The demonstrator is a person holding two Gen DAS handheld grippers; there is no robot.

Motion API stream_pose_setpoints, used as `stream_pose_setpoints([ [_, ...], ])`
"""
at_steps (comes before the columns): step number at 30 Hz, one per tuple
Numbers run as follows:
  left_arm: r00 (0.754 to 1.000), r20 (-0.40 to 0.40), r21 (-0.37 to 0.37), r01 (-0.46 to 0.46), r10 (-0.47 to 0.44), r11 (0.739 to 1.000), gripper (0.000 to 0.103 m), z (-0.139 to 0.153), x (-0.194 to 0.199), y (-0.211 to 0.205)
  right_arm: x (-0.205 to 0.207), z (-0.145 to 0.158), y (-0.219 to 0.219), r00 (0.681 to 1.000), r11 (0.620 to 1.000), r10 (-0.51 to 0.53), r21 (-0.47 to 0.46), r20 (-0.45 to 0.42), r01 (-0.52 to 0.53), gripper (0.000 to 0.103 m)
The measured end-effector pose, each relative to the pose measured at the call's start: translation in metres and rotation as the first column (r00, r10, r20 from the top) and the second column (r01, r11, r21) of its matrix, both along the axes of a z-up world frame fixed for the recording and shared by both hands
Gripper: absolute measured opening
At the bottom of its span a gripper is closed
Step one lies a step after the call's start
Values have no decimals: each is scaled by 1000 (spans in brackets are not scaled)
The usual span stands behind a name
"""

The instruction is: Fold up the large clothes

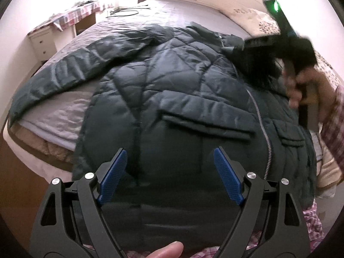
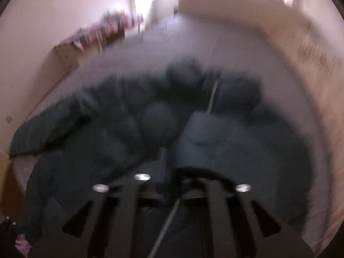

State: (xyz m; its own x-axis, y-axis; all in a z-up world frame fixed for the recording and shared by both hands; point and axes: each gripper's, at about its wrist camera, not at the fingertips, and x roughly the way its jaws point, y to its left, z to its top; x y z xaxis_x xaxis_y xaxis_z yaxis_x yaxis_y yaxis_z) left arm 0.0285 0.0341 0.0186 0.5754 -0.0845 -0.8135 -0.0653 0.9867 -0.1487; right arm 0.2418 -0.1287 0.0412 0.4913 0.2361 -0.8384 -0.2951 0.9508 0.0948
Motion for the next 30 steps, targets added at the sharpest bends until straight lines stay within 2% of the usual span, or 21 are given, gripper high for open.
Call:
stream_pose_setpoints([
  [1,1000,-1,0,-6,6,1000,82,-1,0,3,-1,-4,-2,1000,1000,-4,22,-21,5,56],
  [3,1000,-7,-9,-16,16,1000,82,-4,1,8,-8,-4,-7,1000,998,-11,63,-28,13,71],
  [9,1000,-18,-24,-16,16,1000,82,-11,1,9,-34,14,-37,997,972,14,236,-75,4,78],
  [13,1000,-21,-28,-3,2,1000,82,-12,-1,6,-55,10,-74,991,932,-55,349,-125,96,79],
  [15,1000,-22,-29,2,-3,1000,82,-12,-2,5,-66,7,-103,977,870,-133,453,-164,195,73],
  [16,1000,-21,-30,5,-6,1000,82,-12,-2,4,-67,5,-115,968,830,-166,503,-188,240,64],
  [18,1000,-21,-32,9,-10,999,82,-12,-4,3,-66,-1,-140,933,720,-253,594,-256,358,59],
  [19,1000,-21,-34,12,-13,999,82,-12,-4,3,-64,-6,-154,901,636,-307,639,-305,433,59],
  [21,1000,-16,-38,14,-14,999,82,-11,-6,4,-58,-14,-168,854,519,-353,680,-382,518,59],
  [23,1000,-13,-42,12,-12,999,82,-11,-8,5,-52,-20,-173,823,438,-373,701,-428,563,59],
  [24,1000,-13,-46,6,-7,999,82,-11,-8,7,-47,-21,-172,812,417,-383,702,-441,577,59],
  [27,1000,-13,-55,-6,6,998,82,-12,-11,13,-36,-23,-165,784,413,-417,672,-460,614,58],
  [29,1000,-12,-61,-15,14,998,82,-12,-13,16,-27,-29,-160,754,400,-428,644,-498,652,48],
  [30,1000,-11,-65,-17,16,998,82,-12,-13,18,-25,-34,-158,733,373,-428,635,-529,677,48],
])
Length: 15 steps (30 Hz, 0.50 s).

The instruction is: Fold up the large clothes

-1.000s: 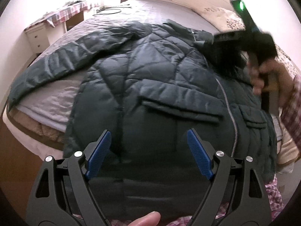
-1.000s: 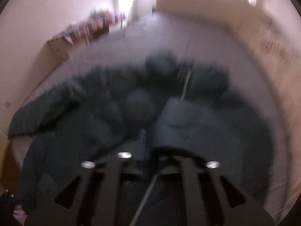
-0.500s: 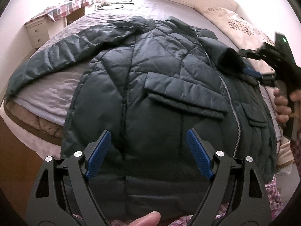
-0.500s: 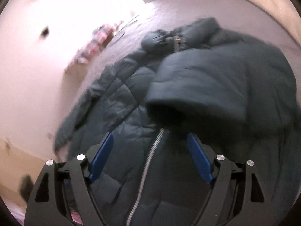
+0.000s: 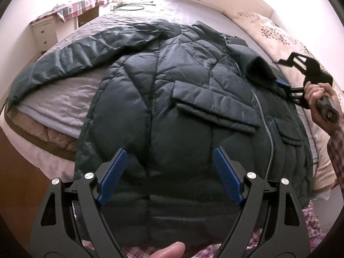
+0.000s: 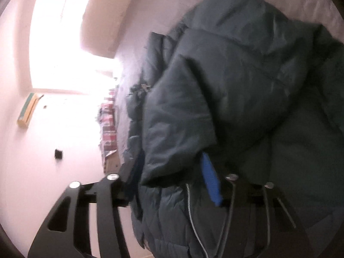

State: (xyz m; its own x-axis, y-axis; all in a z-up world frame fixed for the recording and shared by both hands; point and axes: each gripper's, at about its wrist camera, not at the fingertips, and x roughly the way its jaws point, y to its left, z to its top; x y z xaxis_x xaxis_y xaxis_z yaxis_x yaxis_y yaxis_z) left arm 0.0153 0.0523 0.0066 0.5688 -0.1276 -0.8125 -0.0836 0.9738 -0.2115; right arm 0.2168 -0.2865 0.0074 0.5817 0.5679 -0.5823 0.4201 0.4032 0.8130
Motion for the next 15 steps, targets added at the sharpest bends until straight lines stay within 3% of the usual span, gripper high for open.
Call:
stream_pose_setpoints([
  [6,1000,2,-28,-20,20,999,82,-3,-4,13,0,-9,7,998,995,-45,89,-53,50,48],
  [8,1000,5,-37,-25,25,999,82,-4,-4,17,-8,-16,8,995,987,-76,139,-67,85,54],
  [15,999,10,-49,-30,30,998,82,-5,-8,26,-6,-23,15,990,982,-127,135,-69,136,55],
])
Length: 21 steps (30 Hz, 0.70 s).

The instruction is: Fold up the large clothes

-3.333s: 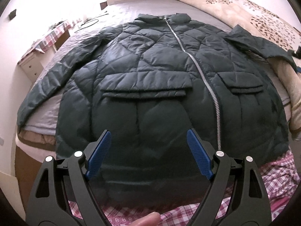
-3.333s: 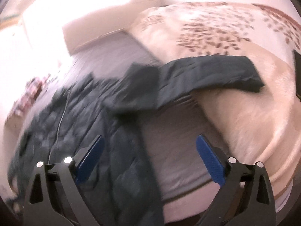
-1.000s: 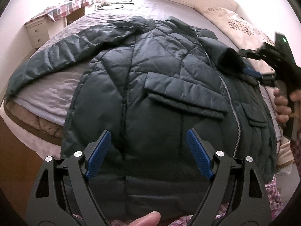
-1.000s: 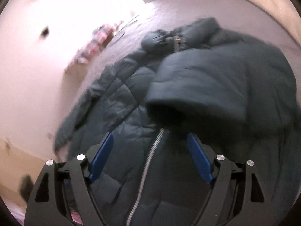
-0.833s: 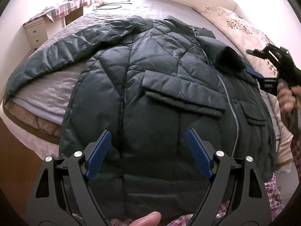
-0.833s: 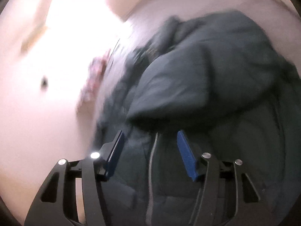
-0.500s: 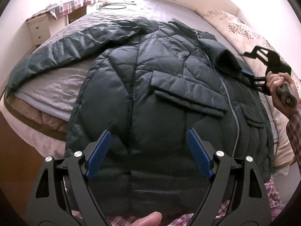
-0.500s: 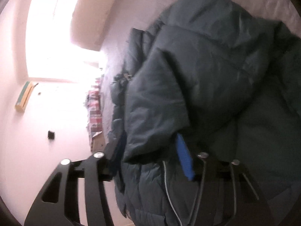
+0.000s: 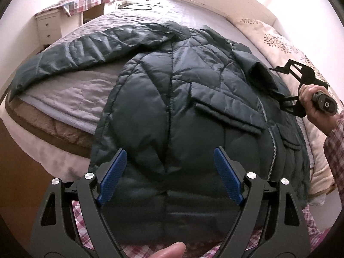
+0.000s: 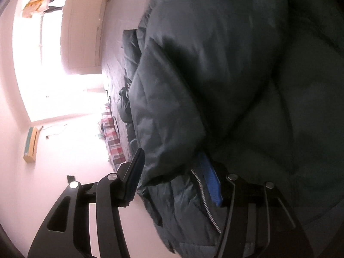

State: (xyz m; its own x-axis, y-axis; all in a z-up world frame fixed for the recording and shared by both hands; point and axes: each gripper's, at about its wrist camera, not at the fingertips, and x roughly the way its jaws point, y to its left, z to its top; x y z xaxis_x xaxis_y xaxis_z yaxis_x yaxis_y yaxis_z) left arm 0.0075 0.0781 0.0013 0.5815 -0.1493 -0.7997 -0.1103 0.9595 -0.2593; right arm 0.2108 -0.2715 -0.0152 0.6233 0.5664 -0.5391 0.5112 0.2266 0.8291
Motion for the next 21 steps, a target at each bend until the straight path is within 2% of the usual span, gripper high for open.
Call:
stream_pose_setpoints([
  [1,1000,0,-4,-2,2,1000,82,0,-1,1,2,4,1,1000,1000,-4,-30,16,4,53],
  [3,1000,2,-8,-1,1,1000,82,-1,-2,3,-10,16,3,1000,995,-2,-101,30,5,43],
  [4,1000,4,-9,0,0,1000,82,-1,-3,4,-7,22,2,999,986,2,-167,34,3,31],
  [6,1000,7,-10,2,-2,1000,82,0,-4,4,-3,35,5,999,957,20,-291,50,-4,20],
  [9,1000,12,-14,2,-2,1000,82,0,-6,6,9,63,22,992,876,104,-480,77,-55,15],
  [11,1000,10,-18,0,0,1000,82,-1,-6,8,20,85,44,974,806,202,-582,104,-105,14],
  [12,1000,10,-20,0,0,1000,82,-1,-6,8,26,100,61,954,756,274,-641,125,-133,14],
  [13,1000,10,-20,0,0,1000,82,-1,-6,8,29,109,74,935,722,325,-675,138,-151,14],
  [14,1000,10,-20,0,0,1000,82,-1,-6,8,33,124,97,894,668,418,-720,158,-185,14],
  [15,1000,10,-20,0,0,1000,82,0,-7,8,36,134,117,851,634,496,-741,169,-222,14],
  [16,1000,11,-20,0,0,1000,82,0,-7,9,40,143,140,790,600,589,-747,171,-286,15],
  [18,1000,13,-18,-2,2,1000,82,1,-8,9,42,149,164,730,580,662,-733,169,-356,31],
  [19,1000,14,-17,-3,3,1000,82,1,-8,9,39,151,169,717,585,673,-726,184,-362,53],
  [20,1000,16,-16,-5,5,1000,82,1,-8,9,34,154,172,707,592,675,-726,209,-350,62],
  [21,1000,17,-15,-7,7,1000,82,2,-8,10,28,155,174,699,589,679,-734,223,-338,62],
])
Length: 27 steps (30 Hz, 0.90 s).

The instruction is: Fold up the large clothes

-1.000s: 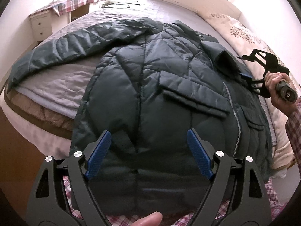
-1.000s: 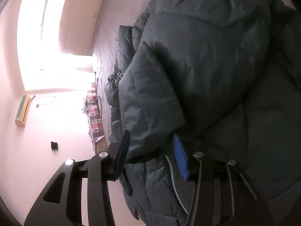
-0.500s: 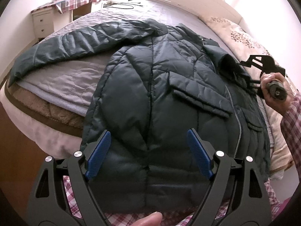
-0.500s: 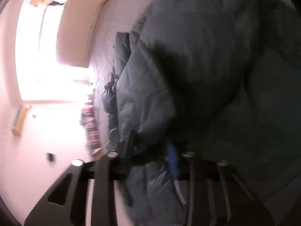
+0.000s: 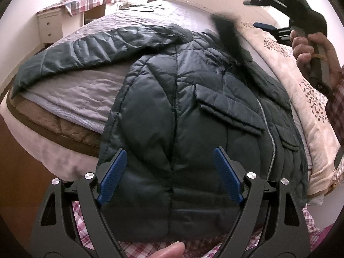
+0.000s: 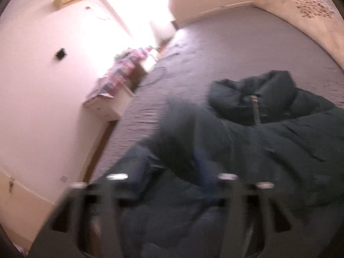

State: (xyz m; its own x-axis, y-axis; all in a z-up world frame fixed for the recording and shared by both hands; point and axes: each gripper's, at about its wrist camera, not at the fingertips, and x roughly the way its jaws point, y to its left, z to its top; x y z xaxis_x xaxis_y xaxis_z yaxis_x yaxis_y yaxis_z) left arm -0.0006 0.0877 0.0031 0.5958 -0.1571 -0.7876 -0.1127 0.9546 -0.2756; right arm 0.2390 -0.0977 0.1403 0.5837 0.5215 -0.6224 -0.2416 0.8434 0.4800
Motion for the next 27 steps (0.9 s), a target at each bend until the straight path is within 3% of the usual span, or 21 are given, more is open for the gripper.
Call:
stream_pose_setpoints([
  [4,1000,-1,0,-4,4,1000,82,0,0,1,-10,-12,-3,1000,999,8,-38,-24,-9,61],
  [7,1000,-3,5,-8,8,1000,82,2,0,0,-21,-37,-22,996,996,-16,-86,-85,8,55],
  [16,999,-21,19,-28,29,999,82,4,2,3,-109,-102,-81,964,985,-102,-161,-246,63,54],
  [22,994,-29,38,-104,105,994,82,8,2,19,-142,-106,-98,963,978,-110,-202,-245,60,54],
  [27,972,-36,48,-230,232,972,82,13,4,58,-163,-104,-92,979,940,-87,-342,-184,19,54],
])
